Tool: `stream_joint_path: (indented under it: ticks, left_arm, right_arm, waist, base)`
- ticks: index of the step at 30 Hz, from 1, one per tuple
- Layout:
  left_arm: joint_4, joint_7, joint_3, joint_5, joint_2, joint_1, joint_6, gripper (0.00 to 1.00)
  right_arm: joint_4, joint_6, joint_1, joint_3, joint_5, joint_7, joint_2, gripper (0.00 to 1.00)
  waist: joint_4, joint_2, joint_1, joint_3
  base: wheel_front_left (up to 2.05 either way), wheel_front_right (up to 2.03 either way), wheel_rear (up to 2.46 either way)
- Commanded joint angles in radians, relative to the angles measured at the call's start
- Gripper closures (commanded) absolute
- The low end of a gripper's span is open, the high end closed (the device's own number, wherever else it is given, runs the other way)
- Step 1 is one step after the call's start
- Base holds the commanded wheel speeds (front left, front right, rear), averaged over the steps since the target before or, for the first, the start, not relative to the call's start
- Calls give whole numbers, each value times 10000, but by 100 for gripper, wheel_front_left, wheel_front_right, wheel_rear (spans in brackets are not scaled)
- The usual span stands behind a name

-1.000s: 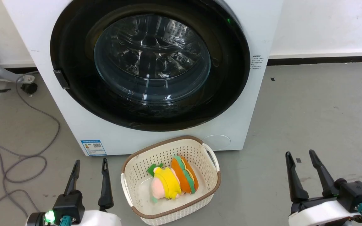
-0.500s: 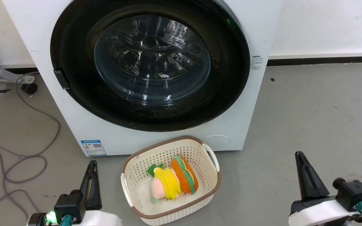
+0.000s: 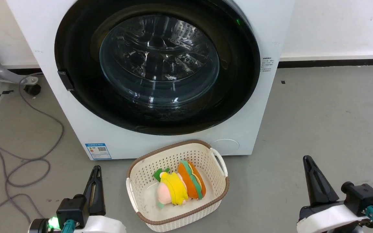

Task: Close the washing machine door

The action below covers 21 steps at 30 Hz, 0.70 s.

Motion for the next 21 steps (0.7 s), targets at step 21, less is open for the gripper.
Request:
stream_joint_path:
  ticks: [21]
  left_arm:
    - [-194,474,41,144,1,-142,-176,100]
  right_arm:
    - [-319,-3,67,8,-381,474,18,100]
  waist:
    - [125,-1,0,22]
  base:
    - [0,0,0]
